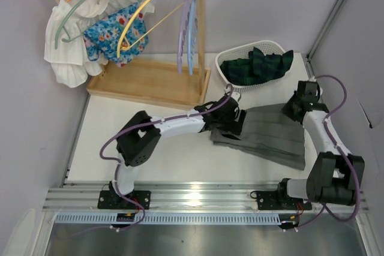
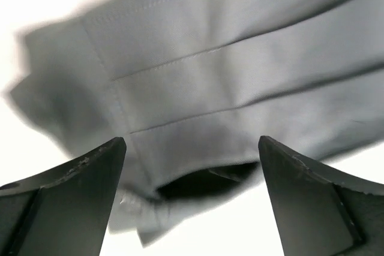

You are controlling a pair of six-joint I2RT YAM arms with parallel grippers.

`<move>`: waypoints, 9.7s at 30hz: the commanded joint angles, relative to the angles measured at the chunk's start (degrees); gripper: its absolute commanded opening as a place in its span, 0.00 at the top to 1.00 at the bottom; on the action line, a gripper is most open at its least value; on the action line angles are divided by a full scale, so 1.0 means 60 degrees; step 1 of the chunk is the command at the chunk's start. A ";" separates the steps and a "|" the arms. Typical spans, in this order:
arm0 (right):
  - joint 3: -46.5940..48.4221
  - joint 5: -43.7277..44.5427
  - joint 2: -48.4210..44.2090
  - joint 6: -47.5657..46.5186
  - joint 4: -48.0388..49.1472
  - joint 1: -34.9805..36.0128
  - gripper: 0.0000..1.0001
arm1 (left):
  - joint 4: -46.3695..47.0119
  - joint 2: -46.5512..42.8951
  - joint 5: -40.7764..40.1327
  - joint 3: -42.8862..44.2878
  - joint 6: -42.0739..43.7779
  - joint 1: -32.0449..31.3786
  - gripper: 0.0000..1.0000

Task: Place the skirt on the hanger
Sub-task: Move the skirt to the center of the board, then grab a hanger with the left arm, then place skirt on hanger

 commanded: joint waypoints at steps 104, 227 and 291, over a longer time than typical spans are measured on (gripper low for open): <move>0.0131 -0.1423 -0.1135 -0.0439 0.2264 0.5972 0.01 | -0.1795 -0.4550 0.5901 0.6508 0.4302 0.9851 1.00; -0.3488 -0.0001 -0.0037 0.2314 0.7871 0.7656 1.00 | 0.5591 -0.4834 -0.8644 -0.7249 -0.3081 -0.4679 1.00; -0.3546 0.0658 -0.0287 0.1685 0.3448 0.6703 0.79 | 0.6437 -0.3792 -0.7855 -0.7292 -0.3067 -0.4563 1.00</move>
